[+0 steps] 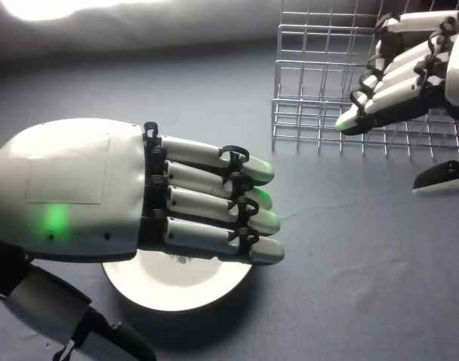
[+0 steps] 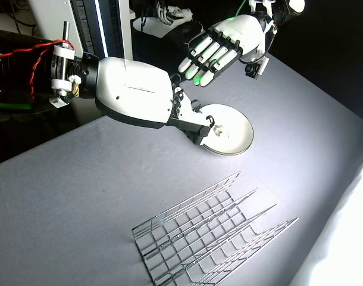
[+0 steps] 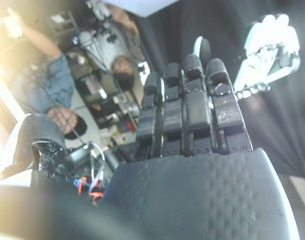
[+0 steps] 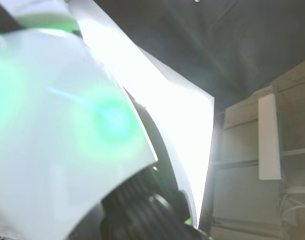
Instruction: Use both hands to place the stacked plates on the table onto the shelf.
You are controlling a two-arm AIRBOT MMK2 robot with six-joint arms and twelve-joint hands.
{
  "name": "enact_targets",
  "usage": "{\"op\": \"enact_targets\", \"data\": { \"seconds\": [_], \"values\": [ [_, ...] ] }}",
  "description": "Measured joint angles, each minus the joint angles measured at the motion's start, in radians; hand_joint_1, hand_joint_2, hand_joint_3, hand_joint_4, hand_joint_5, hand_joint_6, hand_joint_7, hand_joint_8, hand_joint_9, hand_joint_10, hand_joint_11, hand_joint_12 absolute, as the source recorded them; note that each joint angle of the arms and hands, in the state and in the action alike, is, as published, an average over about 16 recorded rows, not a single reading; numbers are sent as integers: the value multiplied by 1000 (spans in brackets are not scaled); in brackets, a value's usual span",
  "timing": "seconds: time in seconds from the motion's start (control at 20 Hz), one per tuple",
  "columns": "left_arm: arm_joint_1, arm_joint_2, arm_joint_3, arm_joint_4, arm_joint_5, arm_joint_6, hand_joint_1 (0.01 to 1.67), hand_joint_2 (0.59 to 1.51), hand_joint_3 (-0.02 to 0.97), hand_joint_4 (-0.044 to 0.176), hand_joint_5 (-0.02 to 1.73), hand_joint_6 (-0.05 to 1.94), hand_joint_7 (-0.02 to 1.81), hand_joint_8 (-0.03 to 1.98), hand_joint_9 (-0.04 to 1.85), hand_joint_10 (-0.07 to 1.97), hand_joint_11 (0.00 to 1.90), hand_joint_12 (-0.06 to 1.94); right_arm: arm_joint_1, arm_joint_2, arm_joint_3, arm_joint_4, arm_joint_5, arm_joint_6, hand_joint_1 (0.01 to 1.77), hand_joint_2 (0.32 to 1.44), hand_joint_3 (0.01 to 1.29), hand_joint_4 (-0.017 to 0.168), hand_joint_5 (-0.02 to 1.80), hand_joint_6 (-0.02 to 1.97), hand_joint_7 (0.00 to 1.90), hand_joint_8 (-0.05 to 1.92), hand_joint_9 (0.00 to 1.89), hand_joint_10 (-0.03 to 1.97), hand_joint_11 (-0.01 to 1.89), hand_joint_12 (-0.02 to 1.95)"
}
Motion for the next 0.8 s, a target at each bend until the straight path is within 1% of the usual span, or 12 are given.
{"op": "enact_targets", "data": {
  "seconds": [0.2,0.4,0.6,0.8],
  "values": [
    [-12,0,0,25,0,-20,54,1101,77,6,79,15,73,11,79,19,49,12,1,-4,3,-3,5,-1,188,1190,46,2,213,24,224,26,193,28,20,443],
    [-35,0,1,60,1,-51,47,1103,74,6,62,16,57,10,64,19,42,10,2,-8,11,-13,13,-2,143,1201,37,2,187,23,194,20,163,23,18,368],
    [-67,3,3,112,-2,-100,29,1109,62,6,23,15,17,7,19,19,18,0,4,-15,23,-23,25,-4,21,1231,20,3,106,21,104,6,78,11,15,127],
    [-99,3,11,164,-7,-160,27,1112,63,5,23,20,21,7,22,20,20,3,4,-24,35,-35,37,-6,14,1235,14,3,103,19,103,5,84,9,17,152]
  ]
}}
